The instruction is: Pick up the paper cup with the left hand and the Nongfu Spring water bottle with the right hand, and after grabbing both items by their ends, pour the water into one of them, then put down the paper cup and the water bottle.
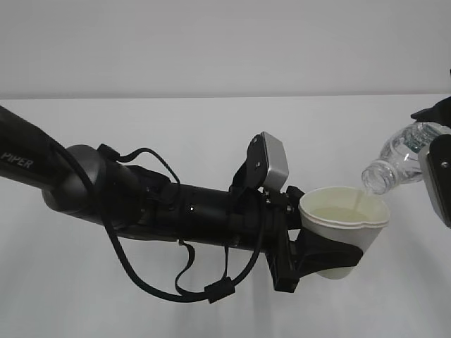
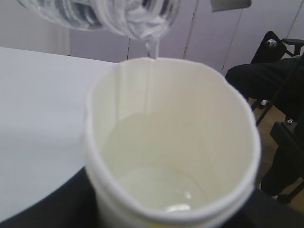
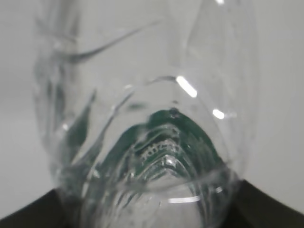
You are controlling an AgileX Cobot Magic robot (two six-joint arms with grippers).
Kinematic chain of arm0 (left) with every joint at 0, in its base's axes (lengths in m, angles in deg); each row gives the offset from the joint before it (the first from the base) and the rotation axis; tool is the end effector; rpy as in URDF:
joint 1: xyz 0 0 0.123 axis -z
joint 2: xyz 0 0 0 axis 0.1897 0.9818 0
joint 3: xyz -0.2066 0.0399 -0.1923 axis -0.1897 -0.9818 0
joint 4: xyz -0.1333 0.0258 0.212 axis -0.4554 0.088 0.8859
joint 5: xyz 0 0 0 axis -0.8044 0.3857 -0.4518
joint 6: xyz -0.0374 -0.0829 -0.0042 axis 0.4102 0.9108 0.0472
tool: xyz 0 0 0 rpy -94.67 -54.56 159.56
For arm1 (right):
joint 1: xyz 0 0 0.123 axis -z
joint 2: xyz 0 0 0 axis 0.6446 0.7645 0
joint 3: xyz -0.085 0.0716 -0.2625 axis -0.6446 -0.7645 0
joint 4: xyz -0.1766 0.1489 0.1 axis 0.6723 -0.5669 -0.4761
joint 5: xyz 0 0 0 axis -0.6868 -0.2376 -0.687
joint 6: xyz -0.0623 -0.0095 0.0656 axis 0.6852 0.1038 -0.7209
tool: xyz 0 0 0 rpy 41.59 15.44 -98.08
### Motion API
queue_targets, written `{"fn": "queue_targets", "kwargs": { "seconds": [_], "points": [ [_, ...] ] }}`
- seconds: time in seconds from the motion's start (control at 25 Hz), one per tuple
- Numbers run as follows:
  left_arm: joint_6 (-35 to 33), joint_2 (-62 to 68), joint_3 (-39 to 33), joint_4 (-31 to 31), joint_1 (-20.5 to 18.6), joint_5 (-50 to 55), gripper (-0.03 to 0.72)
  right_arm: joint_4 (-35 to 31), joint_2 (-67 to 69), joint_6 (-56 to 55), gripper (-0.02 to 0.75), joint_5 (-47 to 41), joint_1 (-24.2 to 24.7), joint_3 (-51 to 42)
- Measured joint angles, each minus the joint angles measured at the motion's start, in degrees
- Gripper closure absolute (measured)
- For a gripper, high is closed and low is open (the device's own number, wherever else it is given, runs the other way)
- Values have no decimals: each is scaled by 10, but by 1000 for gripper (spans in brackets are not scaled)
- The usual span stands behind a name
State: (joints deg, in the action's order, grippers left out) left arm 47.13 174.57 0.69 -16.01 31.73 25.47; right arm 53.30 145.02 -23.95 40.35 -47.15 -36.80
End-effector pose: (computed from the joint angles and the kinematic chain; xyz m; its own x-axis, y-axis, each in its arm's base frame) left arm 0.2513 -0.3260 0.1225 -0.1488 0.1767 -0.9729 0.9871 -0.0316 -0.1567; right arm 0.2456 0.0278 0.2492 0.2702 -0.9077 0.3210 -0.4260 -0.4117 -0.8056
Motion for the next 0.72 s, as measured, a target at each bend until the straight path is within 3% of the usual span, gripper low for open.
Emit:
{"fn": "queue_targets", "kwargs": {
  "seconds": [0.72],
  "points": [
    [0,0,0,0,0,0,276,0,0,8,328,0,0,0]
  ]
}}
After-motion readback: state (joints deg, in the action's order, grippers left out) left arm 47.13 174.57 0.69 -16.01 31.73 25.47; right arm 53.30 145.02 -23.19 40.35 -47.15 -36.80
